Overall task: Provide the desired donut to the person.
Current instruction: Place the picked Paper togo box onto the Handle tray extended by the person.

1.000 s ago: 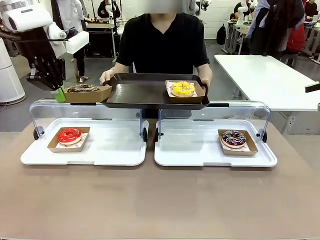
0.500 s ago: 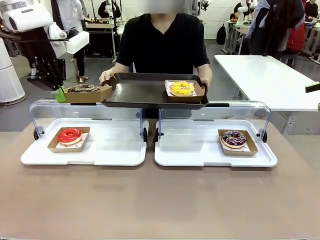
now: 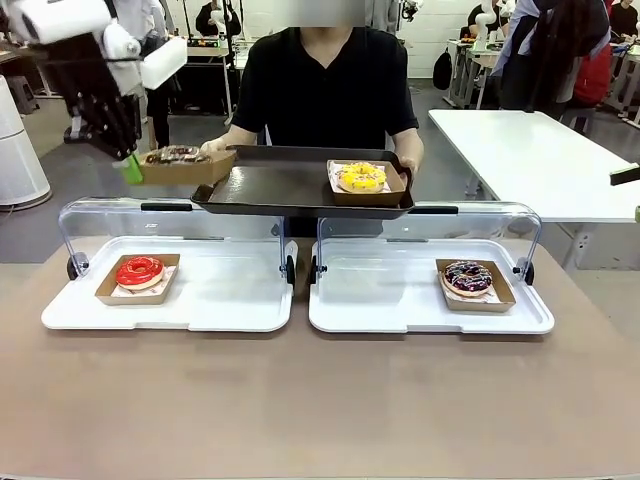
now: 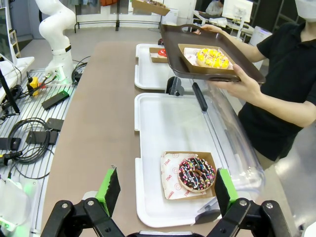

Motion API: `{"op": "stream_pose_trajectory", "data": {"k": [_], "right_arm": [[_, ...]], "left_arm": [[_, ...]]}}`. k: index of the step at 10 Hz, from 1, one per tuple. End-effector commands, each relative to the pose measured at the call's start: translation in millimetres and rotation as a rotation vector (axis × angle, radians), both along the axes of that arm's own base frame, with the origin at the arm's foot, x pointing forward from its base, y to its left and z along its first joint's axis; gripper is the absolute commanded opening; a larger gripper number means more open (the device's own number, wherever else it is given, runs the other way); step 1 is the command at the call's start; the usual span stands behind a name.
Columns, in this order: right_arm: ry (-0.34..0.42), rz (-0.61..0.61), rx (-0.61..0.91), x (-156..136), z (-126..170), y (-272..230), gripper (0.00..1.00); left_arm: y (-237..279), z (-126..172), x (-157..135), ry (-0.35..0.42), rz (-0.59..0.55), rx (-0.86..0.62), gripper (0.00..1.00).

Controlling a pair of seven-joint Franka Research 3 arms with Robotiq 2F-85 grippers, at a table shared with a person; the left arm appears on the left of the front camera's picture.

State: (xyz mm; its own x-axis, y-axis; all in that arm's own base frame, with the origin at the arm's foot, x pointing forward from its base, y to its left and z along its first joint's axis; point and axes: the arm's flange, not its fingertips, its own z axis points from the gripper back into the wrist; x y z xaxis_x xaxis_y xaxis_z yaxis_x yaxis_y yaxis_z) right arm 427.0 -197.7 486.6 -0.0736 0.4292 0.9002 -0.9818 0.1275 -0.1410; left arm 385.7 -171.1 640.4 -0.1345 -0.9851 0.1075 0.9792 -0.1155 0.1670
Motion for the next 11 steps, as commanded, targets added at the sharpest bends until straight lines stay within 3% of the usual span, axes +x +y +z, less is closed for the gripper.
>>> {"op": "stream_pose_trajectory", "data": {"k": [1,6,9,11], "right_arm": [[-0.011,0.021,-0.005,-1.5,-0.9,-1.3,1.00],[-0.011,0.021,-0.005,-1.5,-0.9,-1.3,1.00],[-0.011,0.021,-0.005,-1.5,-0.9,-1.3,1.00],[-0.011,0.021,-0.005,-1.5,-0.9,-1.3,1.00]], "left_arm": [[-25.8,23.2,30.2,-0.044,0.028,0.068,0.01],[-83.5,2.9,148.3,0.002,0.056,0.113,0.01],[-92.2,-20.9,190.8,0.022,0.072,0.105,0.01],[-94.0,-43.6,199.3,0.056,0.081,0.084,0.01]]}}
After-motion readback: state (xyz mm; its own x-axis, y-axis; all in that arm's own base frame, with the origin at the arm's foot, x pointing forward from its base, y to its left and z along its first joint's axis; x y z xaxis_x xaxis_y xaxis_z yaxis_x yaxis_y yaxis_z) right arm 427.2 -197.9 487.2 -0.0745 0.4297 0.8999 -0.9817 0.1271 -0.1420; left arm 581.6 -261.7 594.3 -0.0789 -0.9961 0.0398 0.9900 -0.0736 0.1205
